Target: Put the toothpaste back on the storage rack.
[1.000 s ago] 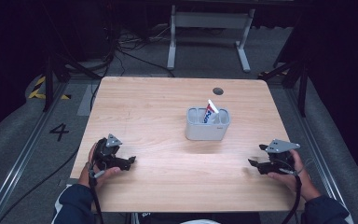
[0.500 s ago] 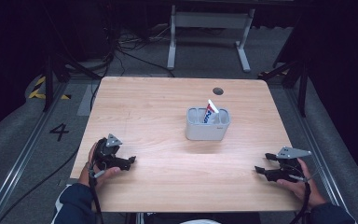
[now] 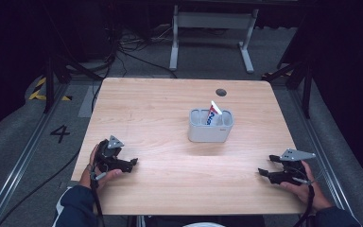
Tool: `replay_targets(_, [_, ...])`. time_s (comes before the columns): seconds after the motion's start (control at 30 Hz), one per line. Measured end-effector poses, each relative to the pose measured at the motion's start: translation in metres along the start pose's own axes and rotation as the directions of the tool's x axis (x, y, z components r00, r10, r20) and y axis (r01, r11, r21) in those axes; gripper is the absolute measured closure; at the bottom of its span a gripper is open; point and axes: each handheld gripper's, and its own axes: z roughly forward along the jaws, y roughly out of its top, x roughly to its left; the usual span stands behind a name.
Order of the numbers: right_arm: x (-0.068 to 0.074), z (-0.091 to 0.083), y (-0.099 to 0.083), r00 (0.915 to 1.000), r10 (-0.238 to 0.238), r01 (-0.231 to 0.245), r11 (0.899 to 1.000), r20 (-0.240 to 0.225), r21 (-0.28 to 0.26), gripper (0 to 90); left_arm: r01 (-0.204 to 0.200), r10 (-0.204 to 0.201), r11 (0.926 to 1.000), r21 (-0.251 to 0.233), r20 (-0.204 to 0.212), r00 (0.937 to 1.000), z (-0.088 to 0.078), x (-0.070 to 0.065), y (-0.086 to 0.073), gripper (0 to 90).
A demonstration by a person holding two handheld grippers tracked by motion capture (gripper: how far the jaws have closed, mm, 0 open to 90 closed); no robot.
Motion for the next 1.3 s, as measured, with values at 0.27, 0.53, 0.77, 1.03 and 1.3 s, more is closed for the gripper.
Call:
replay_targets(0.27, [0.0005, 0.0000, -0.0001, 1.0000, 0.002, -0.002, 1.000, 0.006, 0.000, 21.9, -0.002, 0.002, 1.0000, 0.000, -0.001, 1.0000, 0.0000, 0.0001, 0.0001, 0.2])
replay_targets(0.53, [0.0003, 0.0001, 0.0001, 1.0000, 0.003, -0.003, 1.000, 0.003, 0.001, 21.7, 0.007, -0.007, 1.0000, 0.001, 0.000, 1.0000, 0.0005, -0.0003, 0.0006, 0.2])
replay_targets(0.77, [0.0003, 0.0001, 0.0001, 1.0000, 0.003, -0.003, 1.000, 0.003, 0.001, 21.8, 0.006, -0.006, 1.0000, 0.003, -0.002, 1.0000, 0.0006, -0.0001, 0.0009, 0.2])
replay_targets(1.03, [0.0002, 0.0001, 0.0001, 1.0000, 0.002, -0.002, 1.000, 0.002, 0.001, 21.7, 0.007, -0.007, 1.0000, 0.003, -0.002, 1.0000, 0.0006, -0.0001, 0.0009, 0.2])
replay_targets(1.3, [0.0001, 0.0001, 0.0001, 1.0000, 0.002, -0.002, 1.000, 0.001, 0.000, 21.7, 0.007, -0.007, 1.0000, 0.003, -0.002, 1.0000, 0.0006, -0.0001, 0.0009, 0.2])
